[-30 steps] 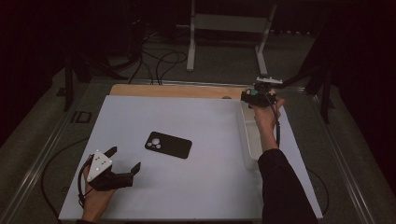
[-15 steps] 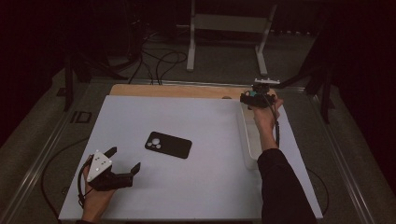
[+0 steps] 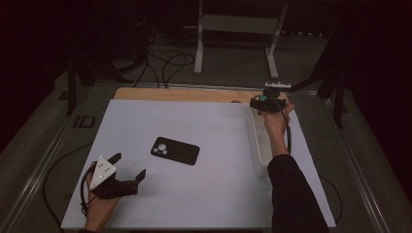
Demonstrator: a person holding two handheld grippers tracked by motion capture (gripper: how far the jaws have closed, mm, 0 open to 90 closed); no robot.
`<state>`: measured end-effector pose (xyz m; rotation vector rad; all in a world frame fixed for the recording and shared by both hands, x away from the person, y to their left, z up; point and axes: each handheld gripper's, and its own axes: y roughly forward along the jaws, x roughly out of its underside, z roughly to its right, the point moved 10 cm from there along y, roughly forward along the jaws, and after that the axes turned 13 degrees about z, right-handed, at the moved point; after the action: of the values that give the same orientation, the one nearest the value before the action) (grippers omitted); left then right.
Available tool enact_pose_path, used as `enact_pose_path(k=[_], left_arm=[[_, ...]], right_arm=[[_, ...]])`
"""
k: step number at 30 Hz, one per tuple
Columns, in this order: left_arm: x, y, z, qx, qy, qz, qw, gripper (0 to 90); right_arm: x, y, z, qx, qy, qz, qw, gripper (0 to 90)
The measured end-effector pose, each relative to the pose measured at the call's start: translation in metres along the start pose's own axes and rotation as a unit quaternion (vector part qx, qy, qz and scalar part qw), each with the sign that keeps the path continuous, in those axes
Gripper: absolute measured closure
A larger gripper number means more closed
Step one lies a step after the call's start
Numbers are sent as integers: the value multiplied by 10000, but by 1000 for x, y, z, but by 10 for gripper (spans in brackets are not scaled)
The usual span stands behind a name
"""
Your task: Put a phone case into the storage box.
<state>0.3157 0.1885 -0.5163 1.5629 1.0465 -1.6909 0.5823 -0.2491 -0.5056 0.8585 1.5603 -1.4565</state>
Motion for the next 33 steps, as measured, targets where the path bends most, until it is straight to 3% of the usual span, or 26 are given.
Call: enact_pose_path(k=[6, 19, 22, 26, 31, 33], left_arm=[[-1, 0, 0, -5, -5, 12, 10000, 3], [0, -1, 1, -10, 13, 0, 10000, 3], [0, 0, 1, -1, 20, -14, 10000, 3], [1, 0, 2, 4, 36, -29, 10000, 3], [1, 1, 3, 6, 59, -43, 10000, 3], [2, 1, 3, 15, 61, -48, 10000, 3]], right_arm=[[-1, -2, 3, -22, 89, 42, 9999, 102], [-14, -21, 2, -163, 221, 324, 9991, 98], [-16, -29, -3, -319, 346, 362, 9982, 127], [-17, -39, -10, -462, 289, 484, 9973, 125], [-15, -53, -26, -734, 93, 512, 9959, 97], [-13, -62, -38, -966, -50, 520, 9940, 90]])
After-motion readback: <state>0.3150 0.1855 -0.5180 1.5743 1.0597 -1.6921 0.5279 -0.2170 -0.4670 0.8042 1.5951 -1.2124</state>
